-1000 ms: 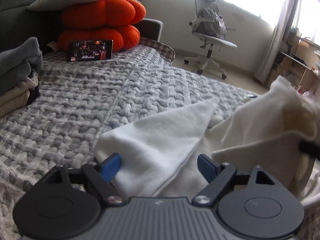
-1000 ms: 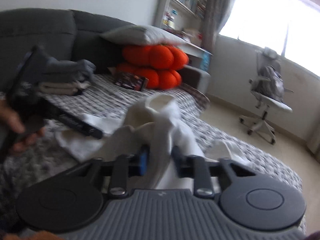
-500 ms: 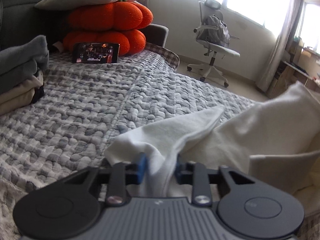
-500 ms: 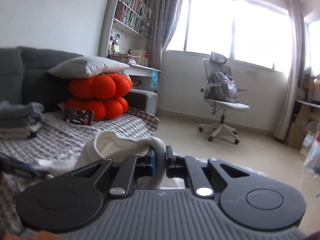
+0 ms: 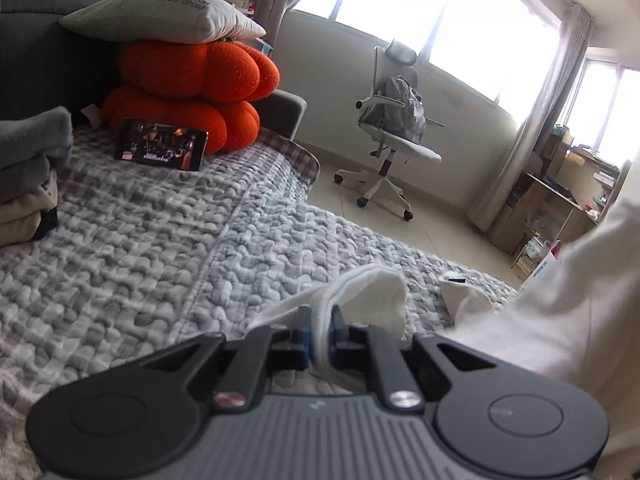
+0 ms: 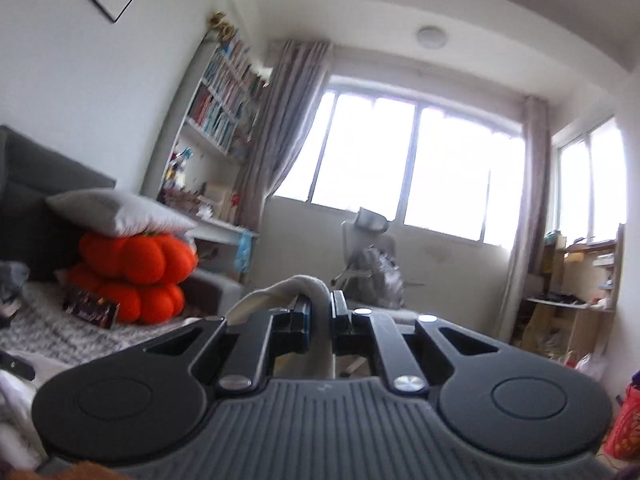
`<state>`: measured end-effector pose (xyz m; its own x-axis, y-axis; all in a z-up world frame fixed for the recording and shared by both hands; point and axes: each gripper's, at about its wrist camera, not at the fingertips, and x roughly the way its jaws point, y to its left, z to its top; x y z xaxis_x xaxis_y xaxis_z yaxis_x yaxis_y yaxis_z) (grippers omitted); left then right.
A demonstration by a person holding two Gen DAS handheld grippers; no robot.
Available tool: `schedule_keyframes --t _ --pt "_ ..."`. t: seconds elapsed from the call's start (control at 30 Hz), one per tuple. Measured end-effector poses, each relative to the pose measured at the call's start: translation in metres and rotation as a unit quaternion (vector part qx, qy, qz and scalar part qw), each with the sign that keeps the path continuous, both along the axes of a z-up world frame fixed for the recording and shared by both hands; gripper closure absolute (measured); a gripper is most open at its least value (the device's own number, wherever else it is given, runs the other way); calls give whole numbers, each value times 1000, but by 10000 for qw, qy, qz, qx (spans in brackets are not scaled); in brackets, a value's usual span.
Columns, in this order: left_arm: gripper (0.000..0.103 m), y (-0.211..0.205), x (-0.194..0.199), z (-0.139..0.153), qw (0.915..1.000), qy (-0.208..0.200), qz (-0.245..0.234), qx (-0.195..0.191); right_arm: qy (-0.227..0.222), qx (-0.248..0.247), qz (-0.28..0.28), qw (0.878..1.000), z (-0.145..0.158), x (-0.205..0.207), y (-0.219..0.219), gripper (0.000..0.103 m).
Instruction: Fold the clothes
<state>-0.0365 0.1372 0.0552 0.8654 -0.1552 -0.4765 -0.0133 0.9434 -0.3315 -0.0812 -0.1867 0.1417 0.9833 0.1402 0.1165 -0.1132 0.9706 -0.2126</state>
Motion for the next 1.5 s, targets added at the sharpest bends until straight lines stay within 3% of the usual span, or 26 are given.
schedule_keyframes --t 0.1,0.2,0.4,0.47,0.5,0.53,0.63,0.8,0.87,0.93,1.0,1.2,1.5 --pt "95 -6 2 -5 10000 81 -41 24 112 70 -121 9998 -4 3 -13 94" --pt "95 -10 0 -10 9998 78 -20 193 609 165 -149 9979 -19 16 -26 94" --pt "92 -5 4 -14 9996 251 22 146 1369 -33 131 9905 -55 37 -23 92" --pt "75 -2 5 -16 9993 375 -42 -6 1483 -80 112 9888 -62 38 -18 86" --pt "55 -1 5 -16 9990 430 -91 -91 1522 -62 100 9883 -64 37 -18 84" --pt "41 -1 3 -15 9989 442 -110 -147 1559 -35 91 9877 -65 38 -18 84" --pt "31 -3 0 -11 9984 460 -154 -282 1654 70 81 9862 -66 38 -17 84" --pt "23 -11 -2 -4 9986 483 -62 -200 1742 167 136 9845 -69 25 -17 84" --pt "20 -14 -4 -2 9987 466 -60 -175 1773 182 172 9838 -71 21 -17 78" --pt "16 -18 -8 1 9990 417 -100 -158 1803 197 208 9832 -73 16 -18 61" --pt "12 -23 -10 4 9991 367 -188 -115 1825 153 247 9828 -76 12 -18 57" --pt "7 -46 -12 7 9974 198 -690 72 2027 313 287 9783 -86 8 -22 56" --pt "6 -89 -7 -9 9871 305 -1520 391 2128 532 435 9747 -90 -3 -28 56"
